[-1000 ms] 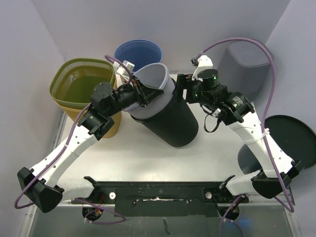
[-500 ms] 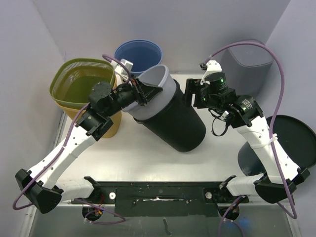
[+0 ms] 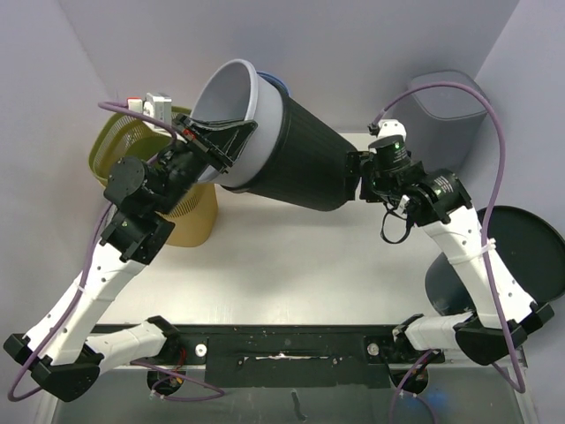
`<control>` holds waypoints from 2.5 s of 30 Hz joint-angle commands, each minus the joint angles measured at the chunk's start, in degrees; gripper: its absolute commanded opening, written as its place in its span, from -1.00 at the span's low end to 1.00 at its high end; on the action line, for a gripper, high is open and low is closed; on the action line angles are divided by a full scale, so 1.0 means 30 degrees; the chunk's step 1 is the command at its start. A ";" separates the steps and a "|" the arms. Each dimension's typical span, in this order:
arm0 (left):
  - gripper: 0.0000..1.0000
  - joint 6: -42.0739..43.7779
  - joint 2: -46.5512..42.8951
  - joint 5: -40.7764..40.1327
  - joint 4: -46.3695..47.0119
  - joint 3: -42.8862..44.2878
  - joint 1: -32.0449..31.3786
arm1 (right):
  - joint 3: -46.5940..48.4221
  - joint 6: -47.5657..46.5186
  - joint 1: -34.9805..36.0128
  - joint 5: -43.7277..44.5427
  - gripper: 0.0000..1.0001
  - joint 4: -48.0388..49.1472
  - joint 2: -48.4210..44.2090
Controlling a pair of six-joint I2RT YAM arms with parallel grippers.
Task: Turn the large container upside down
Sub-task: Adjust the container at the center of the board.
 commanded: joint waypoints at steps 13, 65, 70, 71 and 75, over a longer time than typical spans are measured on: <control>-1.00 -0.5594 0.0170 0.0412 0.9026 -0.3384 0.0014 | 0.0735 0.1143 -0.0346 0.2996 0.68 0.1223 -0.2425; 0.30 -0.3481 0.2894 0.4944 -0.3128 -0.5862 0.1193 | -0.1393 -0.0823 -0.1705 -0.2743 0.82 0.1812 -0.1032; 0.30 -0.4837 0.3733 0.6242 -0.0107 -0.6549 0.0134 | -0.1130 -0.0873 -0.1694 -0.3297 0.82 0.1925 -0.0429; 0.30 -0.4554 0.3984 0.6107 -0.0021 -0.6474 0.0050 | -0.1133 -0.0873 -0.1703 -0.3443 0.83 0.1968 -0.0377; 0.31 -0.3315 0.5596 0.5655 0.0322 -0.6270 0.0207 | -0.1514 -0.0966 -0.1672 -0.4299 0.84 0.2305 -0.0129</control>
